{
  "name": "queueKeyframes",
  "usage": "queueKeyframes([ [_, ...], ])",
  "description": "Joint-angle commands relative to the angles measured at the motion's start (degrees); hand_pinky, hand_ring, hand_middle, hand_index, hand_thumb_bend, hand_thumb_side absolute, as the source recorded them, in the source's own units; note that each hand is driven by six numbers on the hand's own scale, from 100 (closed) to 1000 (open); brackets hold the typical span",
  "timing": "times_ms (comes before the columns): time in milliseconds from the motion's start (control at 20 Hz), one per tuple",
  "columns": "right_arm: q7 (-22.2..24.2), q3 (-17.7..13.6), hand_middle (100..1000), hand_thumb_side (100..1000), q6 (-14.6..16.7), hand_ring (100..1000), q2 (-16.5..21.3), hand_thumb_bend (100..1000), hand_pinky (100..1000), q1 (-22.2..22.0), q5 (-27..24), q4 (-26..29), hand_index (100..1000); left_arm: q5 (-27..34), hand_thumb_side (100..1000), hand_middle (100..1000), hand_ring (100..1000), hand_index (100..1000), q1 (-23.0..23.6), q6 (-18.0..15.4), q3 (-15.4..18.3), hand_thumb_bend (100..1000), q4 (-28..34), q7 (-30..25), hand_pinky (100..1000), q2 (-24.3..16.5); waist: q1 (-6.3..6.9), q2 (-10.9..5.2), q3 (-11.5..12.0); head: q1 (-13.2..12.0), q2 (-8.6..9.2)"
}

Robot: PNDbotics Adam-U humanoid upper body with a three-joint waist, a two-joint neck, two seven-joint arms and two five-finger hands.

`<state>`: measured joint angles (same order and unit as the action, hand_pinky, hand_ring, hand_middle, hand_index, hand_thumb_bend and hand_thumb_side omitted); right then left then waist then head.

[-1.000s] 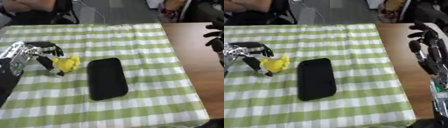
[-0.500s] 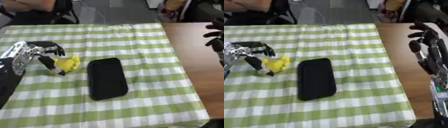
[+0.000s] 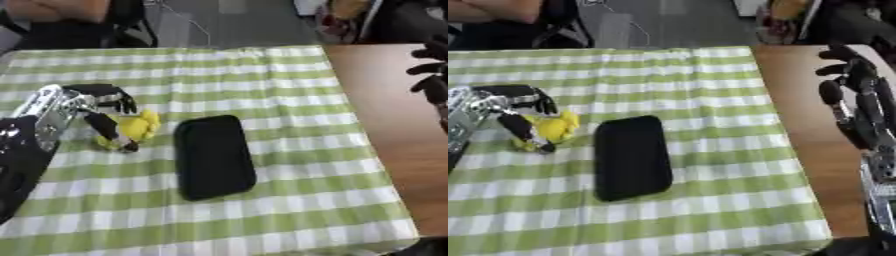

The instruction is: Pick up objects on the table and place them in the box.

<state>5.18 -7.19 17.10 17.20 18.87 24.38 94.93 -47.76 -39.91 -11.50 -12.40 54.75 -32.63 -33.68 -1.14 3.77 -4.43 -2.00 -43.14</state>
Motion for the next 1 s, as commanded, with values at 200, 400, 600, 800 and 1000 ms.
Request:
queueKeyframes([
  [200,0.21,-0.11,777,1000,-0.01,681,1.11,654,505,1.01,-0.25,0.79,934,-0.93,422,691,711,800,-0.62,-0.20,0.67,997,-1.16,0.66,804,-0.36,-0.01,-0.40,-0.10,-0.24,0.67],
  [400,0.23,-0.12,777,1000,0.00,681,1.09,654,505,1.05,-0.28,0.79,934,-1.50,425,644,649,767,-0.34,-0.43,0.77,960,-1.86,1.27,778,-0.02,-0.06,-0.32,-0.11,-0.30,0.75],
  [600,0.22,-0.14,777,1000,0.00,681,1.06,654,505,1.07,-0.27,0.81,934,-2.36,465,531,508,665,-0.17,-0.08,0.90,719,-1.65,3.64,575,0.02,-0.08,-0.33,-0.10,-0.25,0.79],
  [800,0.25,-0.13,777,1000,-0.02,681,1.05,654,505,1.07,-0.25,0.79,934,-2.65,610,445,345,572,-0.11,1.29,1.03,154,-1.66,8.16,281,0.11,-0.11,-0.32,-0.08,-0.30,0.83],
  [1000,0.26,-0.15,777,1000,-0.03,681,1.04,654,505,1.06,-0.24,0.76,934,-2.90,691,347,155,480,-0.22,3.13,1.21,100,-1.44,14.47,100,0.06,-0.10,-0.29,-0.08,-0.35,0.91],
])
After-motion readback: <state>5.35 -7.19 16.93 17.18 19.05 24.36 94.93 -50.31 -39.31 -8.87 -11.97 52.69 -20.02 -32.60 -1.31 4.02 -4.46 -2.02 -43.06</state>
